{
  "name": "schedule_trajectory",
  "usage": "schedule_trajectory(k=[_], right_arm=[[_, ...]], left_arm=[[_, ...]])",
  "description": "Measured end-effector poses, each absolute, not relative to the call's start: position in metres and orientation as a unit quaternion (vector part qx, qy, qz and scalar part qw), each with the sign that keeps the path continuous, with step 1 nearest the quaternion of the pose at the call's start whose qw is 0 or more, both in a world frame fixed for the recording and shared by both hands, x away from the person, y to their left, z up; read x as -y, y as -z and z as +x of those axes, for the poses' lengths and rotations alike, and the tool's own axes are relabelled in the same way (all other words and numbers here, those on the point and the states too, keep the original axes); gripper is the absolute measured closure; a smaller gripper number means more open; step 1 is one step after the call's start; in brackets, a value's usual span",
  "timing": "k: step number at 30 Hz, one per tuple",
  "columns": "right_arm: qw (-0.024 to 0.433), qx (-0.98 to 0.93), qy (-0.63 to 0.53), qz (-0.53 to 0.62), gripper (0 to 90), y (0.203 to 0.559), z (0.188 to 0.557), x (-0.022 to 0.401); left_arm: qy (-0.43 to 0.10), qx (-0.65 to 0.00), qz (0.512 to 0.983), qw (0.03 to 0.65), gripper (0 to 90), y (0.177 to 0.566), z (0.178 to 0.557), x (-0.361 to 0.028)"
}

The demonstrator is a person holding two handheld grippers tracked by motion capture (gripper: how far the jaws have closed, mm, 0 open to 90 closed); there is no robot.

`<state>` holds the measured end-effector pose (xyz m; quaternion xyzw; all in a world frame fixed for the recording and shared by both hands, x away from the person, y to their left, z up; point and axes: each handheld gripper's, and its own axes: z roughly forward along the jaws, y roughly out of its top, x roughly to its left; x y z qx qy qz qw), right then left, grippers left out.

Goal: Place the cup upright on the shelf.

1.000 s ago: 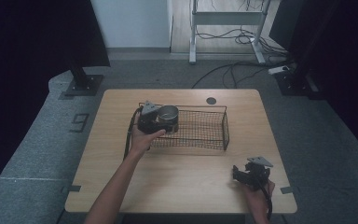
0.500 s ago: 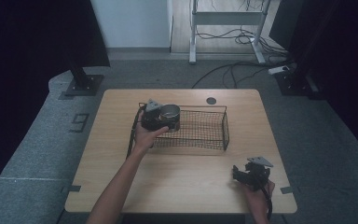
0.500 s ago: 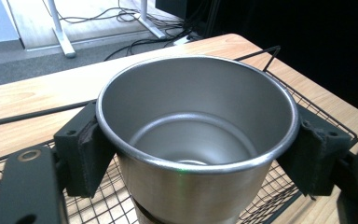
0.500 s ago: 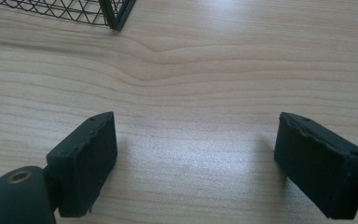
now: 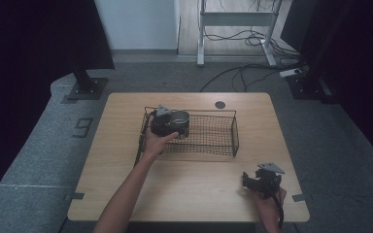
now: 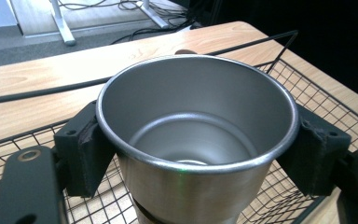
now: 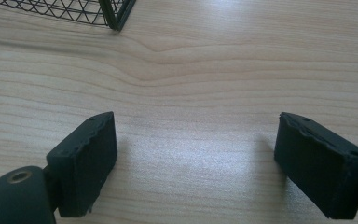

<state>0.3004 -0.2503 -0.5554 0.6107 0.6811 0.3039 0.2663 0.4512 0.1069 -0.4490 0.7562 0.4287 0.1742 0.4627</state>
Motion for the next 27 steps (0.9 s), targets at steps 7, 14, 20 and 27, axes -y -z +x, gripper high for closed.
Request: schedule_trajectory(k=[7, 14, 20, 27], right_arm=[[0.266, -0.681, -0.304, 0.611, 12.9, 0.555, 0.3, 0.25], [0.266, -0.681, -0.304, 0.611, 12.9, 0.555, 0.3, 0.25], [0.266, -0.681, -0.304, 0.611, 12.9, 0.555, 0.3, 0.25], [0.266, -0.681, -0.303, 0.611, 12.9, 0.555, 0.3, 0.25]], left_arm=[[-0.172, -0.432, 0.76, 0.453, 19.4, 0.46, 0.455, -0.102], [-0.17, -0.433, 0.766, 0.444, 19.4, 0.468, 0.457, -0.1], [-0.164, -0.436, 0.768, 0.44, 19.4, 0.47, 0.457, -0.099], [-0.157, -0.439, 0.771, 0.433, 19.4, 0.476, 0.457, -0.098]])
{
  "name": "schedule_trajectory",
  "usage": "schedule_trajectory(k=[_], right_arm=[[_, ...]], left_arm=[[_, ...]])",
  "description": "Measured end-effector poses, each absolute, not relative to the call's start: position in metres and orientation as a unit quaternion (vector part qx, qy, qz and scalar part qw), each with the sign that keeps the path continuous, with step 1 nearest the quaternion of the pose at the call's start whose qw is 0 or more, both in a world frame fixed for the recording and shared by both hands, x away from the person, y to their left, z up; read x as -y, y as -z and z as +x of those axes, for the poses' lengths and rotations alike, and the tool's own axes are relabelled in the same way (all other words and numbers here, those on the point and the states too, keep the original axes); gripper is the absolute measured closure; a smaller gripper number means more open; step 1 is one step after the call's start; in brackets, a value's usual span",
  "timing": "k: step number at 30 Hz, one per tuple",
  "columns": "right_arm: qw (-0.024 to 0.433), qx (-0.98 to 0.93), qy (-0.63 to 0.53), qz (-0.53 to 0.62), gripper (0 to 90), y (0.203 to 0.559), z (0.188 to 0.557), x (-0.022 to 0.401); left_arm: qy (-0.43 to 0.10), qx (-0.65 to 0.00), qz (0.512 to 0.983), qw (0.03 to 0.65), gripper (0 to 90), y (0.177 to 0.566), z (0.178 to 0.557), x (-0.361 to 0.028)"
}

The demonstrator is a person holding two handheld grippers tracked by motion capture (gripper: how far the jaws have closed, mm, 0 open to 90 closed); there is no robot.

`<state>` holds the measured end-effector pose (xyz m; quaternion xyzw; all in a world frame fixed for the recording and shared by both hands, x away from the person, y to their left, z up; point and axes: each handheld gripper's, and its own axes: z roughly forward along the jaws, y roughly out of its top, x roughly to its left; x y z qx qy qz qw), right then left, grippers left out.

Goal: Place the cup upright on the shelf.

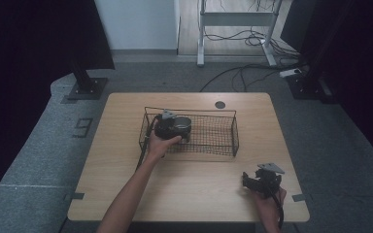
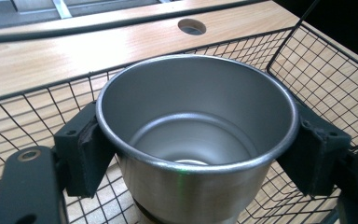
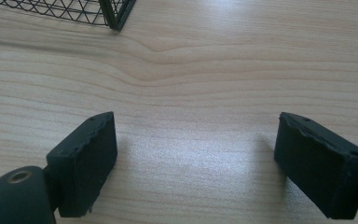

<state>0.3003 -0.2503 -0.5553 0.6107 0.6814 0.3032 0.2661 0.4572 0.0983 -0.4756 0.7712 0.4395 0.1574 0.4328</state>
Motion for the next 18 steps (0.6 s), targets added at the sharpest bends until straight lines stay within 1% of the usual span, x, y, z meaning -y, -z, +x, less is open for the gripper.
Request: schedule_trajectory(k=[18], right_arm=[[0.266, -0.682, -0.303, 0.611, 12.9, 0.555, 0.3, 0.25]], left_arm=[[-0.146, -0.456, 0.779, 0.405, 19.3, 0.492, 0.462, -0.097]])
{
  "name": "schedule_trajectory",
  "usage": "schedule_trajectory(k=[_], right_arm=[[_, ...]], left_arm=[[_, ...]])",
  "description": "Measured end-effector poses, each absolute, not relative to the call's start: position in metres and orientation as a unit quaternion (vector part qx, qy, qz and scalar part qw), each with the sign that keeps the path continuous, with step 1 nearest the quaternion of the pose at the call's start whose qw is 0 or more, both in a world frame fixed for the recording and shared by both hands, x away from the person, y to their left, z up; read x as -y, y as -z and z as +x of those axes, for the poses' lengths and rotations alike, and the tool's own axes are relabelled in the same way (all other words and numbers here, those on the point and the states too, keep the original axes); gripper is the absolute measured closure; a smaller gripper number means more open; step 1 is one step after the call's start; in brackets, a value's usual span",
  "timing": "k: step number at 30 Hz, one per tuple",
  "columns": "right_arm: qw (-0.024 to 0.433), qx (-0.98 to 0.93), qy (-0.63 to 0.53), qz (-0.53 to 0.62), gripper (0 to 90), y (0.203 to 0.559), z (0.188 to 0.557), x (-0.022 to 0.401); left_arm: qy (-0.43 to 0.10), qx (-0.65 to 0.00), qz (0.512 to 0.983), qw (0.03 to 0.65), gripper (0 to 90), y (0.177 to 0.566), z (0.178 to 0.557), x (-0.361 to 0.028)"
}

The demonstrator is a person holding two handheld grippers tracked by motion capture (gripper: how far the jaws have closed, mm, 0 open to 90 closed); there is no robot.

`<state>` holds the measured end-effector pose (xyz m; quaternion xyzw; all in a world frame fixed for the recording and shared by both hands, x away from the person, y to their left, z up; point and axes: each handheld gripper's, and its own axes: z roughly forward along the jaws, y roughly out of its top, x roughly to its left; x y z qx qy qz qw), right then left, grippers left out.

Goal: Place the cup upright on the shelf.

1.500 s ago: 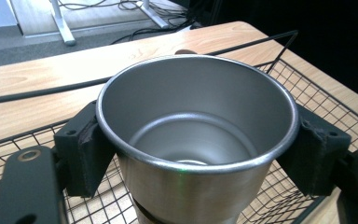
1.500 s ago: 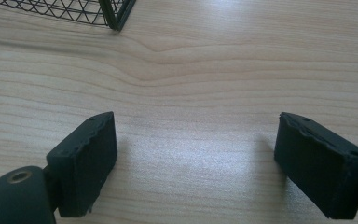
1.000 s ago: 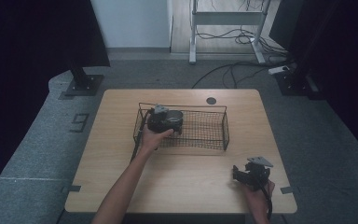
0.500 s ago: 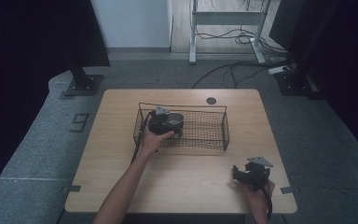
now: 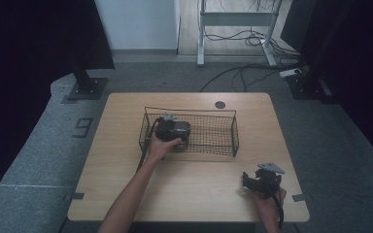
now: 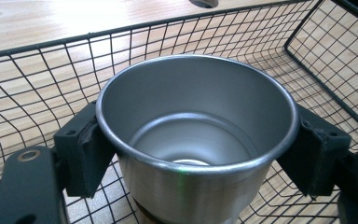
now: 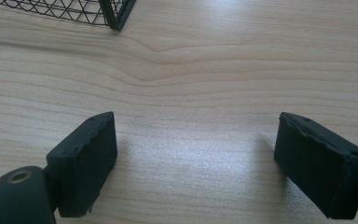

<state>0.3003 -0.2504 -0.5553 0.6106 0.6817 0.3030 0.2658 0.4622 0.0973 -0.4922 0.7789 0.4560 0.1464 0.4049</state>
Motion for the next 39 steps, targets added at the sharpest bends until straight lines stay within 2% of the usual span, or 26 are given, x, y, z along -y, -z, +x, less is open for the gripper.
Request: schedule_trajectory(k=[16, 21, 39], right_arm=[[0.266, -0.681, -0.303, 0.611, 12.9, 0.555, 0.3, 0.25], [0.265, -0.681, -0.303, 0.611, 12.9, 0.555, 0.3, 0.25], [0.265, -0.681, -0.303, 0.611, 13.0, 0.555, 0.3, 0.25]], left_arm=[[-0.162, -0.456, 0.789, 0.379, 18.8, 0.492, 0.459, -0.092], [-0.162, -0.453, 0.793, 0.373, 16.1, 0.491, 0.457, -0.091], [-0.152, -0.453, 0.789, 0.386, 12.8, 0.489, 0.449, -0.095]])
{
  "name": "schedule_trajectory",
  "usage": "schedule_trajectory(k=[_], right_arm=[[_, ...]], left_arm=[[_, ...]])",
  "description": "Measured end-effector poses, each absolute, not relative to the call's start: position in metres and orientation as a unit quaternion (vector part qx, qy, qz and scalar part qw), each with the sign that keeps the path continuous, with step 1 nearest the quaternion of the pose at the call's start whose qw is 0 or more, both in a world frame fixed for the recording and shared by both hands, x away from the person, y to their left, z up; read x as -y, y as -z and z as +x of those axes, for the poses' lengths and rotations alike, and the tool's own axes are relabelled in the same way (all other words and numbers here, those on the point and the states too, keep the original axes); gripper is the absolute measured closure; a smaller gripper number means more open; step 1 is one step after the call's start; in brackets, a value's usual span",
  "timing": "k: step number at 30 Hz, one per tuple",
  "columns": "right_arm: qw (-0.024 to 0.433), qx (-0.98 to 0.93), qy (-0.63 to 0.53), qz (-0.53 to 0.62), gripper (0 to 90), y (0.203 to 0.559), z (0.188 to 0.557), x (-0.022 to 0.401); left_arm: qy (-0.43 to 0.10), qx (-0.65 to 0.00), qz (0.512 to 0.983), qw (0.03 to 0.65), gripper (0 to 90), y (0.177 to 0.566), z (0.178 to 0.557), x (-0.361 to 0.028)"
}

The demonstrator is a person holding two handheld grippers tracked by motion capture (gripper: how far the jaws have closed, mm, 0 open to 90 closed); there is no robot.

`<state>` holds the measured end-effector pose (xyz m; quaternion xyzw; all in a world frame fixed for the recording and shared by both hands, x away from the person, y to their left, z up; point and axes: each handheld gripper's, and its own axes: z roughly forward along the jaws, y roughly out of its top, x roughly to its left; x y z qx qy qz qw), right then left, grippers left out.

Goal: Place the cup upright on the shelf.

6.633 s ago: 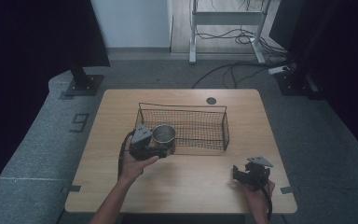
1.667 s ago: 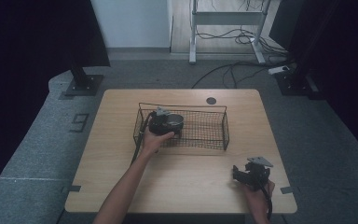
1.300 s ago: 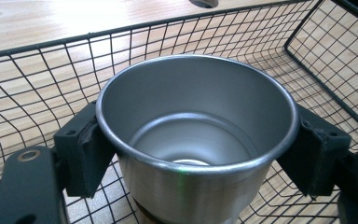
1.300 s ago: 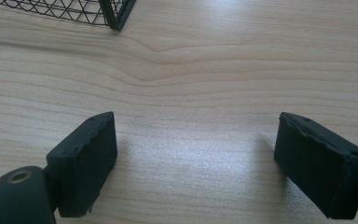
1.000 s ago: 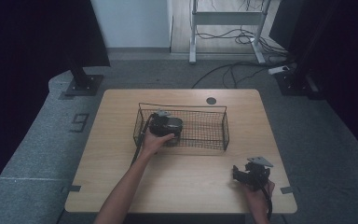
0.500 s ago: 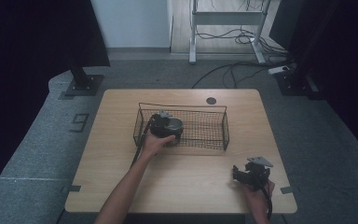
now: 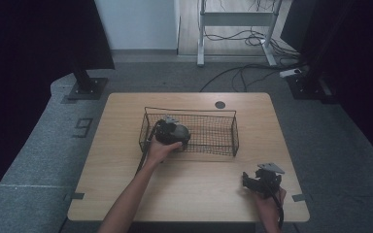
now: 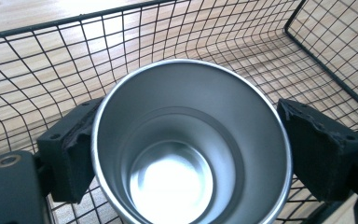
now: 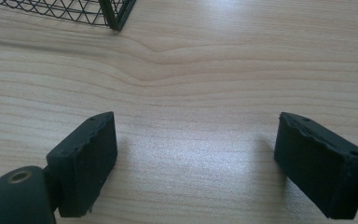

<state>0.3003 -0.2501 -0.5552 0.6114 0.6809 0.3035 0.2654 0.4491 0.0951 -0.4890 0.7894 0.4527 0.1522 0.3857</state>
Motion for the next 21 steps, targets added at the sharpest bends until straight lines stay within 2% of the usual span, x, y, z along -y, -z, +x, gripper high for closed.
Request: schedule_trajectory(k=[10, 21], right_arm=[[0.265, -0.68, -0.303, 0.612, 13.0, 0.555, 0.301, 0.25], [0.264, -0.681, -0.304, 0.611, 13.1, 0.555, 0.301, 0.25]], left_arm=[[-0.152, -0.448, 0.788, 0.394, 10.6, 0.485, 0.443, -0.101], [-0.181, -0.439, 0.764, 0.436, 5.5, 0.461, 0.424, -0.114]])
